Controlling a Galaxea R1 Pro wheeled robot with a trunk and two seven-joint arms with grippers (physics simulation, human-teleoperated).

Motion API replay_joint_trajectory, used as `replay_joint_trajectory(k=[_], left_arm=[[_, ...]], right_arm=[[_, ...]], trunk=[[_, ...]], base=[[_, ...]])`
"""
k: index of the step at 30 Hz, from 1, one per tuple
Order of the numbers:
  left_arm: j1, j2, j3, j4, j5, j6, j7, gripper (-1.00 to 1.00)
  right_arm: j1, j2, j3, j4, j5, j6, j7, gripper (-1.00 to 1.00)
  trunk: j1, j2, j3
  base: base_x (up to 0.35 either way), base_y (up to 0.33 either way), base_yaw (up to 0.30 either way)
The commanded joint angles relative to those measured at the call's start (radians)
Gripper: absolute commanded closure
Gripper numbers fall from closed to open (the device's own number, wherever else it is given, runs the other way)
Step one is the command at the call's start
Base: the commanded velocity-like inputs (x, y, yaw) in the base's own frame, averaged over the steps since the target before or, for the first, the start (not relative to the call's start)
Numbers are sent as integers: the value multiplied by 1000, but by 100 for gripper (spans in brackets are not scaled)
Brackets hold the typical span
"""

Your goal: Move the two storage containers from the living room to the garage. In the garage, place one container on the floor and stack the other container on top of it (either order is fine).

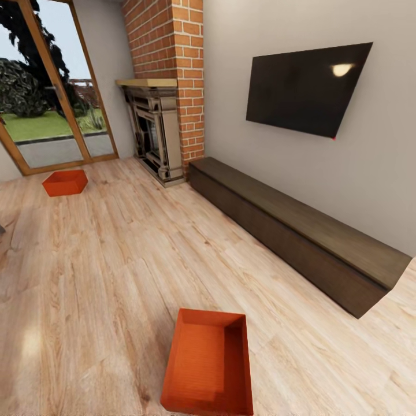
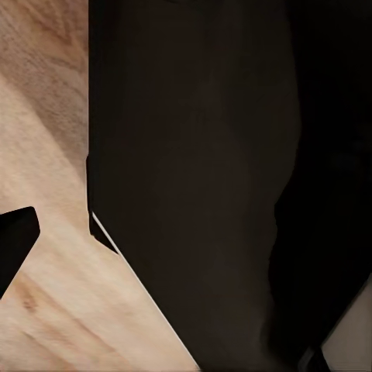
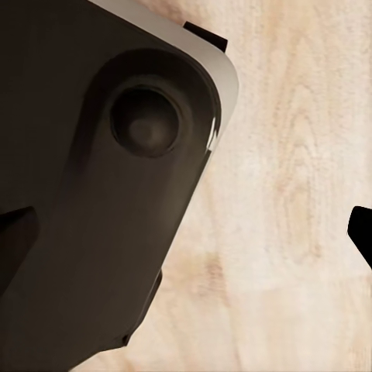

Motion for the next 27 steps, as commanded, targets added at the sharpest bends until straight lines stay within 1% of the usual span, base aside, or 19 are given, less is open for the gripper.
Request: replay_joint_trajectory(k=[1,27], left_arm=[[-1,0,0,1,9,-3,-2,-100],[-1,0,0,1,9,-3,-2,-100]], right_arm=[[0,0,6,0,-11,-2,5,-100],[0,-1,6,0,-11,-2,5,-100]], trunk=[[0,0,-2],[0,0,-43]], base=[[0,0,0],[0,0,0]])
